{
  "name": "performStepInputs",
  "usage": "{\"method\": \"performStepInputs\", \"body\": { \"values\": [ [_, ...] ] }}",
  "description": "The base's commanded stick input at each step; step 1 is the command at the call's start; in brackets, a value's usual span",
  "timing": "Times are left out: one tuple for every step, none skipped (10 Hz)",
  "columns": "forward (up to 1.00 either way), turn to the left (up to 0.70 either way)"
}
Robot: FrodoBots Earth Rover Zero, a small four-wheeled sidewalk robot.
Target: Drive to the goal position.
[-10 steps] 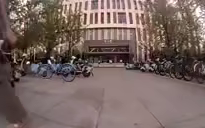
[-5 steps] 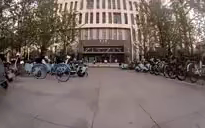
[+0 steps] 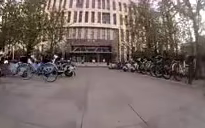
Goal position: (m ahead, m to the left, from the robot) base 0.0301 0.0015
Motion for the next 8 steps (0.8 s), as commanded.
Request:
{"method": "performStepInputs", "body": {
  "values": [
    [0.0,-0.45],
    [0.0,-0.45],
    [0.0,-0.45],
    [0.0,-0.45],
    [0.0,-0.45],
    [0.04,-0.47],
    [0.1,-0.5],
    [0.15,-0.58]
  ]
}}
